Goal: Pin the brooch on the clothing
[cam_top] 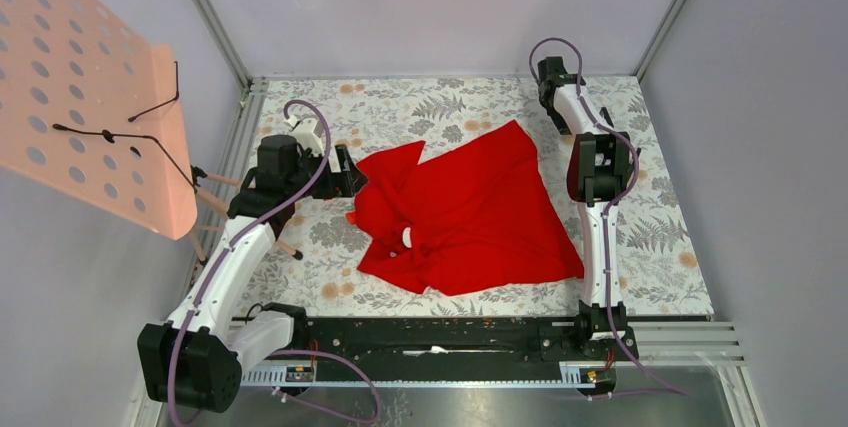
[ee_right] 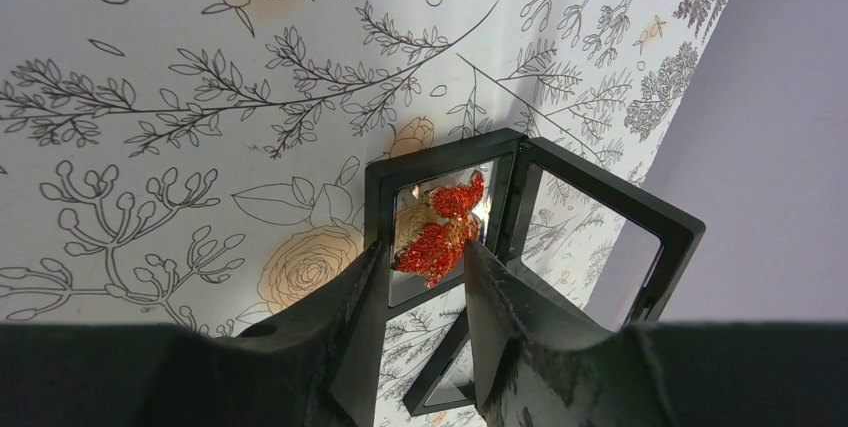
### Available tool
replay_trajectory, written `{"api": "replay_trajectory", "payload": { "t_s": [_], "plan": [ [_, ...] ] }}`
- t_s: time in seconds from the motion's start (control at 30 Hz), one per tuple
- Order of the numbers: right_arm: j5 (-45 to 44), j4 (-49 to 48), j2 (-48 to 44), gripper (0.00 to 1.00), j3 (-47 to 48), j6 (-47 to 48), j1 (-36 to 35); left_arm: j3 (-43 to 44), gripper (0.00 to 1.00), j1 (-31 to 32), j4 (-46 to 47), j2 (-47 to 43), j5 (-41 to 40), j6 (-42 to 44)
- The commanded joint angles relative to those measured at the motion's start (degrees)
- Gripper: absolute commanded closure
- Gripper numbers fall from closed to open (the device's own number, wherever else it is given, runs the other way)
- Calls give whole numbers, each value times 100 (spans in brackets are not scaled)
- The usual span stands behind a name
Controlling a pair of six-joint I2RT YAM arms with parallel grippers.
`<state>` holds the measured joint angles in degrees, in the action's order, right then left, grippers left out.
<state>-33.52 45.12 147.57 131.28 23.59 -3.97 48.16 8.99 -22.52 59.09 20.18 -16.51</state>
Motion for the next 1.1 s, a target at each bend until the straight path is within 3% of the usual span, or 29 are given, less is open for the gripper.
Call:
{"api": "replay_trajectory", "payload": {
  "t_s": [0.0, 0.4, 0.5, 0.53, 1.07],
  "plan": [
    [-123, 100, 169, 60, 266, 83, 26, -17, 13, -38, 353, -3, 160, -36],
    [-332, -195, 73, 68, -105, 244, 50, -18, 13, -58, 370, -12, 153, -45],
    [-350, -397, -34, 75, -270, 268, 51, -17, 13, -60, 372, -7, 159, -53],
    [-377, -525, -68, 80, -337, 281, 46, -17, 13, -63, 372, -3, 155, -53],
    [-893, -2662, -1256, 95, -2152, 595, 45, -26, 13, -107, 388, -2, 169, -67]
  ]
}}
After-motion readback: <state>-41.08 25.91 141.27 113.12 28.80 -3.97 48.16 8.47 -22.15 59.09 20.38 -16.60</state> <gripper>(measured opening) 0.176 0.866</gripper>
